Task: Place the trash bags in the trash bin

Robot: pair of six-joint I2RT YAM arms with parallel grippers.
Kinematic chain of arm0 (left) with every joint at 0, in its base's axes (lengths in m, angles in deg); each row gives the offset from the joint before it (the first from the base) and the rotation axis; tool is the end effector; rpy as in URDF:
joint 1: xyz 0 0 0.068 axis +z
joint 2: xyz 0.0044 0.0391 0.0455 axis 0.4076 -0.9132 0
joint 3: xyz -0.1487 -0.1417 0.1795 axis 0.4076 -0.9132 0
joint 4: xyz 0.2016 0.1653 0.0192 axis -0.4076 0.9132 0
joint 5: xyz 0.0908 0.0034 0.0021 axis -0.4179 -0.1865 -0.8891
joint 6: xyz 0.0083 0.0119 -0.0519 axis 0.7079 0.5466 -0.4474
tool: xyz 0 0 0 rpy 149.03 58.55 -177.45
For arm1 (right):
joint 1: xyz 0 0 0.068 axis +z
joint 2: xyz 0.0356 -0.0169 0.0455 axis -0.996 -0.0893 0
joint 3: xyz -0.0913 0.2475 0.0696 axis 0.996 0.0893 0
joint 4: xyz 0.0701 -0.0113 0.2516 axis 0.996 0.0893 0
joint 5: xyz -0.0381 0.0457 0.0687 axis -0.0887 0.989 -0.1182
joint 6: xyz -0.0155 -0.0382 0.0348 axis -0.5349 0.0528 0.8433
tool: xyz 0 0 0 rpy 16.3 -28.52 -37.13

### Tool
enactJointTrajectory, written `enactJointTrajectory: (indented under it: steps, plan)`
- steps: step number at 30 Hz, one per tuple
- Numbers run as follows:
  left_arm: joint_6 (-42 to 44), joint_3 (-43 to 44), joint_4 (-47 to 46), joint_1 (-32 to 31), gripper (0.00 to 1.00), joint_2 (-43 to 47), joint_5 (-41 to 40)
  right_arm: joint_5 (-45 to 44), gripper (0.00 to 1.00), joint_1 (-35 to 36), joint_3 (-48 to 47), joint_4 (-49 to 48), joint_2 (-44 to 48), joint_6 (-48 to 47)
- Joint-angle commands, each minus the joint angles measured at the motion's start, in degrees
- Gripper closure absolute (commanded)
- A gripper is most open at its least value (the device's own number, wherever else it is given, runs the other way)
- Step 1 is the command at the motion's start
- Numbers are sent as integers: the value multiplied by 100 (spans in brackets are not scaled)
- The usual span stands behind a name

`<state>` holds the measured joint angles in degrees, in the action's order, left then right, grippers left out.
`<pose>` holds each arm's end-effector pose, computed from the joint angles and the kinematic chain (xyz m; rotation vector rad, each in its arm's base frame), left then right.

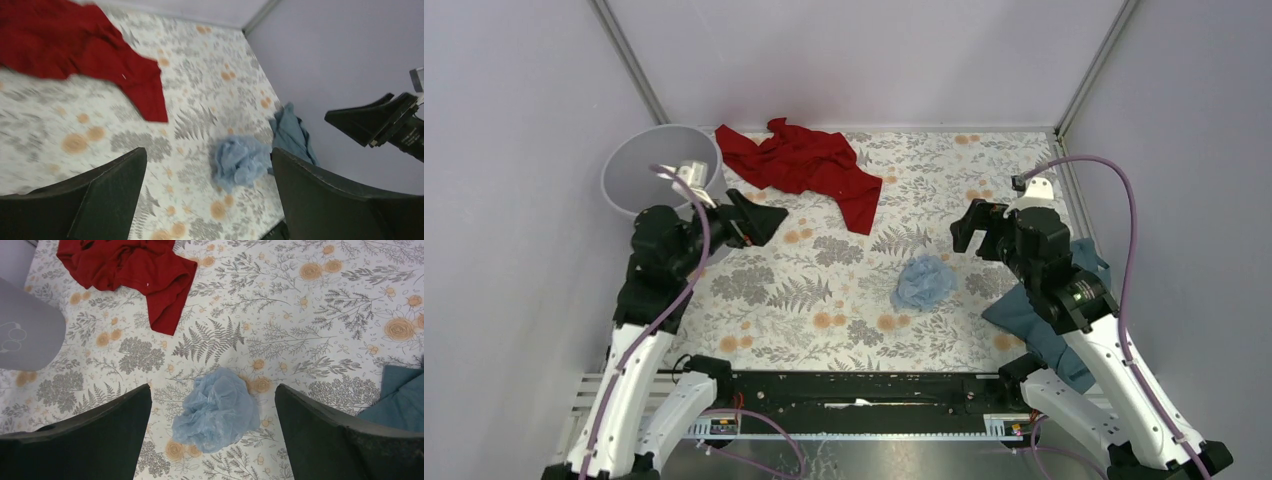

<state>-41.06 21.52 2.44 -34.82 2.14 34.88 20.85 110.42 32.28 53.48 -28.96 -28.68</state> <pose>0.1435 -0.0413 0.3929 0.0227 1.7420 -0.8577 0.1505 0.0644 0.3698 0.0625 1.8945 0.3794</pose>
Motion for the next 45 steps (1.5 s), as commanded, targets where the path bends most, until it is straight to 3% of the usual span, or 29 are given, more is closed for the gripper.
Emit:
enactJointTrajectory:
  steps: [1,6,13,22,31,36,39,41,45]
  plan:
    - [-611,-603,-993,-501,1,-221,507,-208,0,-20,33,118,-99,32]
    - [-598,-971,-1191,-1912,1,-660,-528,-47,0,-18,230,198,-92,22]
    - [-908,-1644,-2305,-3567,1,-1717,-1204,337,0,-14,669,122,-121,82]
    - [-1369,-1723,-3879,-4773,1,-3452,-1332,520,0,-14,1176,72,-38,411]
    - [-1416,-1162,-4544,-4979,3,-4859,-1832,807,0,-16,1719,-324,117,690]
    - [-1234,-634,-4326,-4972,18,-5429,-2035,1680,0,-14,2158,-1109,-18,788]
    - [-1222,-631,-4203,-4970,23,-5444,-2106,1642,1,-15,2451,-1587,-182,913]
    - [-1241,-737,-4182,-4973,22,-5300,-2031,1328,7,-16,2573,-1790,-343,1044]
    - [-1422,-1236,-4200,-4971,4,-4613,-2021,421,21,-14,2915,-2281,-505,1353]
